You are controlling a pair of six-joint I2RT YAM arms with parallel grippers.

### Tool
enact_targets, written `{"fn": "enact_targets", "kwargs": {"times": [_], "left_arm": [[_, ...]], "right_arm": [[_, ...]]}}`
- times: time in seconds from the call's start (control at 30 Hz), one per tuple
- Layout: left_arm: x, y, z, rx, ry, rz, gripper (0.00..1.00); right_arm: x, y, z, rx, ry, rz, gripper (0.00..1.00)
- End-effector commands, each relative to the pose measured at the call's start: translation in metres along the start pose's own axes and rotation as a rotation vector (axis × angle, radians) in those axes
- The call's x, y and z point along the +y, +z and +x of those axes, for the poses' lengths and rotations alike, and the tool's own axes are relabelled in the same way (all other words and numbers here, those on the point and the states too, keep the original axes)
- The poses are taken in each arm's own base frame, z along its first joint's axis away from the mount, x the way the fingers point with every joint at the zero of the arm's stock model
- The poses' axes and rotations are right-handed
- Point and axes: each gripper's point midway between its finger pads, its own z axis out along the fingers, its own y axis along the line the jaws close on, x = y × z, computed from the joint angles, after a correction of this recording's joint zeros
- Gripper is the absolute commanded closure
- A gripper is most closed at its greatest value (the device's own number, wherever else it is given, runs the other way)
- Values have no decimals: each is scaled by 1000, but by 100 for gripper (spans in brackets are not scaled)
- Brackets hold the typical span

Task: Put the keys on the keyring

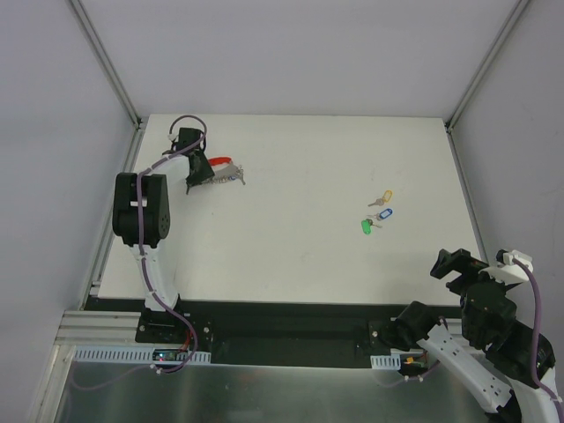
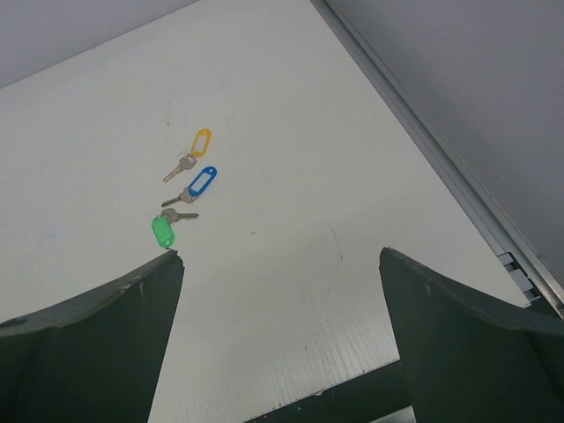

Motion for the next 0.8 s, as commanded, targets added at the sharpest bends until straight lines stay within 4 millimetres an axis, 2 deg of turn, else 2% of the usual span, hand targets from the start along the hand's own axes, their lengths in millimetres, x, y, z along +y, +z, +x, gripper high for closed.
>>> {"fn": "enact_targets", "kwargs": {"times": [0.0, 0.07, 0.17, 0.2, 0.27, 0.3, 0.37, 0.4, 0.53, 0.6, 0.67, 0.7, 0.77], "left_arm": [[1, 3, 9, 68, -31, -2, 62], [0, 4, 12, 81, -25, 5, 74], [-3, 1, 18, 108, -6, 35, 82], [-2, 0, 22, 118, -1, 38, 88], [-7, -7, 27, 139, 14, 77, 89], [-7, -8, 34, 161, 16, 88, 95], [-13, -16, 42, 191, 20, 126, 96], [-14, -19, 49, 212, 21, 135, 100], [-24, -39, 72, 274, 47, 182, 100], [-26, -48, 93, 314, 73, 185, 100], [-29, -62, 102, 319, 104, 194, 100], [-29, -67, 118, 337, 140, 183, 100], [-29, -81, 127, 333, 172, 181, 100]], "right_arm": [[-16, -11, -7, -98, 158, -68, 4], [-16, -11, -7, -98, 159, -70, 4], [-16, -11, -8, -99, 163, -67, 4], [-16, -11, -7, -98, 160, -67, 4], [-15, -11, -7, -98, 161, -69, 4], [-15, -11, -7, -98, 161, -70, 4], [-16, -11, -8, -98, 163, -70, 4], [-16, -11, -8, -98, 162, -70, 4], [-14, -11, -7, -94, 162, -77, 4], [-15, -12, -7, -94, 163, -75, 4], [-14, -12, -6, -92, 163, -78, 4], [-14, -12, -6, -91, 161, -79, 4], [-14, -12, -6, -90, 164, -82, 4]]}}
